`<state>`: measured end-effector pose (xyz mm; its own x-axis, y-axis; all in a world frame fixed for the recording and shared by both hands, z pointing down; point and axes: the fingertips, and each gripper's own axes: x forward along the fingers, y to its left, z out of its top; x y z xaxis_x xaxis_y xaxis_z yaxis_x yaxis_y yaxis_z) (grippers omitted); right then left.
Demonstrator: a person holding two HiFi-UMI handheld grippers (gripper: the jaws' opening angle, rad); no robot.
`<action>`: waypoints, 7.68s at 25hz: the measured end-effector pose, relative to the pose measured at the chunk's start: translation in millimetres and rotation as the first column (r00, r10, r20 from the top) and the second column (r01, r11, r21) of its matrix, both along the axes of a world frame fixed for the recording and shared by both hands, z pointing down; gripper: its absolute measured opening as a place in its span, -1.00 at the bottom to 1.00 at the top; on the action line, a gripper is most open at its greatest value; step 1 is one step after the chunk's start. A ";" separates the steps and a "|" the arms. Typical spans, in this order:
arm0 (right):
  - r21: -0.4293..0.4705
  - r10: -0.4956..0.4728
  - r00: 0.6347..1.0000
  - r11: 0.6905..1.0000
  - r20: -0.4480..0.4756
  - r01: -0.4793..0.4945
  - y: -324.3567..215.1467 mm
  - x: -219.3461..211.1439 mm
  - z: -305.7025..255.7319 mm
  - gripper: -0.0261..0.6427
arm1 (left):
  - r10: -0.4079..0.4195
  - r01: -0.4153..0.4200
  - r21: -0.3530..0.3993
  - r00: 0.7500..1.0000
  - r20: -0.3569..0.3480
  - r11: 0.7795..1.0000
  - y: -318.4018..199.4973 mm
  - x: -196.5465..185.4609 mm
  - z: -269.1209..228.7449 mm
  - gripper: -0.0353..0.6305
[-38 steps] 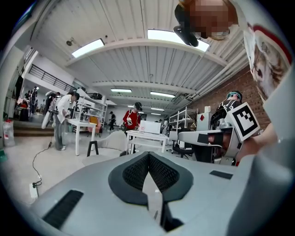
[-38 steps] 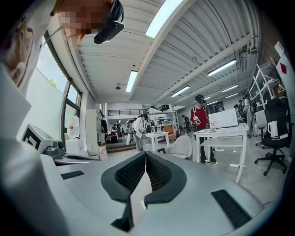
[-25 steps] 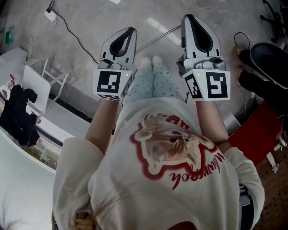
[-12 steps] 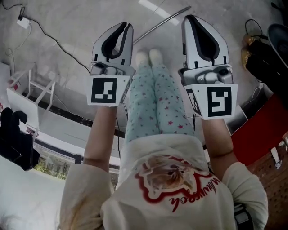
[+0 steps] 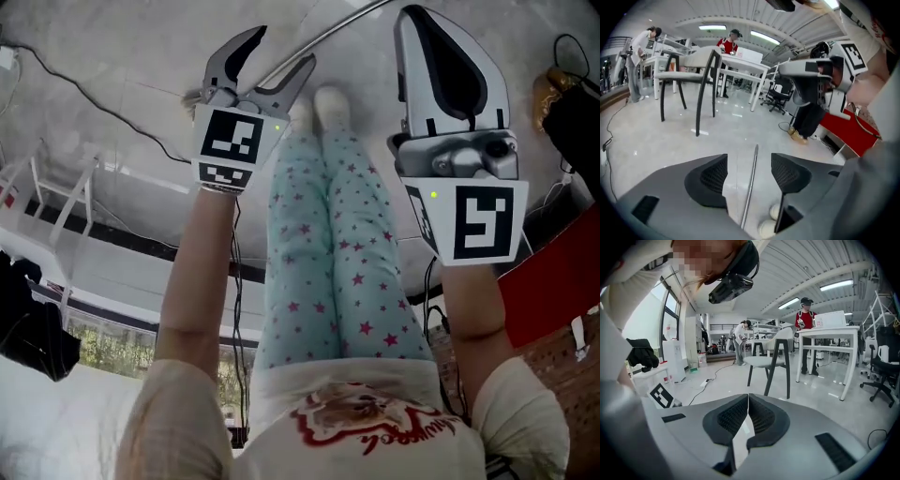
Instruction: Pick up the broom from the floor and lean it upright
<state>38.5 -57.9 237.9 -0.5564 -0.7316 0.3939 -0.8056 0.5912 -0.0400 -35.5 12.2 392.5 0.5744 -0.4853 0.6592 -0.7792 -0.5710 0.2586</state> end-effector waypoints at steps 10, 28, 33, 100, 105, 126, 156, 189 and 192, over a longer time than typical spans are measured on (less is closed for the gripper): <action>-0.014 0.027 0.999 1.000 0.029 -0.026 -1.1 17.3 91.1 -0.84 | 0.147 -0.119 -0.215 0.982 0.120 0.969 48.4 15.5 166.6 0.01; -0.073 0.091 0.993 0.994 0.070 -0.085 30.1 25.4 213.5 -0.84 | 0.280 -0.177 -0.341 0.917 0.284 0.923 86.5 36.3 332.2 0.05; -0.072 0.105 0.992 0.992 0.070 -0.100 36.3 33.7 222.7 -0.84 | 0.294 -0.192 -0.319 0.904 0.311 0.928 86.7 49.7 343.4 -0.19; 0.227 -0.022 0.984 0.974 0.175 -0.018 -5.2 -62.2 -258.3 -0.84 | -0.407 0.373 0.320 0.912 0.045 0.871 -76.4 -99.5 -229.4 -0.64; 0.281 -0.026 0.983 0.959 0.183 -0.027 -15.8 -74.9 -305.0 -0.84 | -0.412 0.375 0.365 0.911 0.024 0.852 -102.5 -113.9 -278.0 -0.64; 0.209 -0.078 0.959 0.978 0.272 0.020 -252.6 -96.7 -279.7 -0.84 | -0.454 0.414 0.306 0.888 0.070 0.857 -299.8 -140.4 -210.8 -0.64; 0.039 0.122 0.957 0.990 0.264 -0.137 -338.7 -130.7 -157.2 -0.84 | -0.131 0.116 0.194 0.989 0.069 0.974 -433.7 -150.8 -44.2 -0.58; 0.160 0.043 0.956 0.983 0.290 -0.093 -318.9 -180.1 -307.6 -0.84 | -0.310 0.411 0.487 0.910 -0.277 0.771 -360.3 -197.7 -422.2 -0.83; 0.201 0.011 0.957 0.977 0.290 -0.072 -298.6 -185.6 -356.0 -0.84 | -0.237 0.360 0.513 0.927 -0.290 0.780 -343.6 -186.6 -473.3 -0.83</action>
